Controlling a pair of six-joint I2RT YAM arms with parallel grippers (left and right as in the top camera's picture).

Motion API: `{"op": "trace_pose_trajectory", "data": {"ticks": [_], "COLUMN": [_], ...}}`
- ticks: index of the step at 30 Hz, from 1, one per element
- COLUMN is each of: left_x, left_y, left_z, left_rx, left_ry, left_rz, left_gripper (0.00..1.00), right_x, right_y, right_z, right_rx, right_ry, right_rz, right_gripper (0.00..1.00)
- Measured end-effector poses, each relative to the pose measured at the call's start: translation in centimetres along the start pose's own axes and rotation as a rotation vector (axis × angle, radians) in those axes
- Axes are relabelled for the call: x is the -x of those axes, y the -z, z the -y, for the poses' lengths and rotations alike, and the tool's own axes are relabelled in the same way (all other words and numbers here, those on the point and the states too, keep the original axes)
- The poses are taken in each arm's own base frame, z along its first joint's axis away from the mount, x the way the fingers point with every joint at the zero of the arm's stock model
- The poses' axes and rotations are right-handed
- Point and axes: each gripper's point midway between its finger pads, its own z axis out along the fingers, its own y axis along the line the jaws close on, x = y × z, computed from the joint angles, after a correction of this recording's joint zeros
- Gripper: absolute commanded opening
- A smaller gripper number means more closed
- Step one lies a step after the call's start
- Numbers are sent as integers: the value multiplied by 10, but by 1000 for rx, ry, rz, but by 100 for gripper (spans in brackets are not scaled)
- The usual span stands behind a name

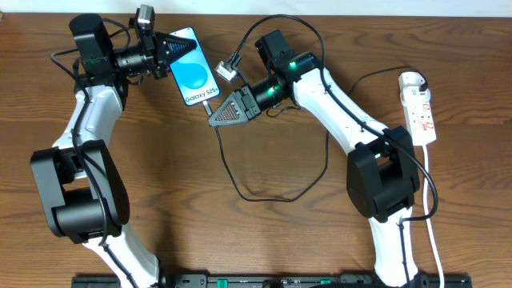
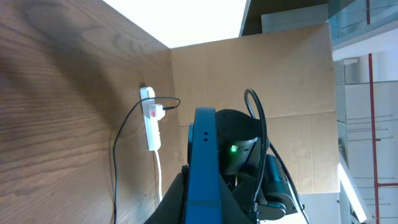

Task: Plug charger to phone and switch on socket

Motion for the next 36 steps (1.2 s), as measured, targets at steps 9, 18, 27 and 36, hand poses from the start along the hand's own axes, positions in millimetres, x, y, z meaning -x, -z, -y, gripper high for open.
{"op": "trace_pose_trajectory", "data": {"ticks": [9,18,27,36], "left_x": [2,6,6,7], "left_y": [2,4,4,5], "left_z": [0,-2,-2,-2], "left_rx": [2,10,12,12], "left_ry": [-6,-4,-8,-16], "left_rz": [10,29,32,33], "left_gripper": [7,7,7,7], "right_x": [6,12,13,14], "right_y": [-1,-1,-1,0], "right_z": [1,1,0,-3], "right_rx": [1,7,13,35], "right_ry": [29,24,11,11], "right_rz": [11,21,22,22], "right_gripper": [1,1,1,1]}}
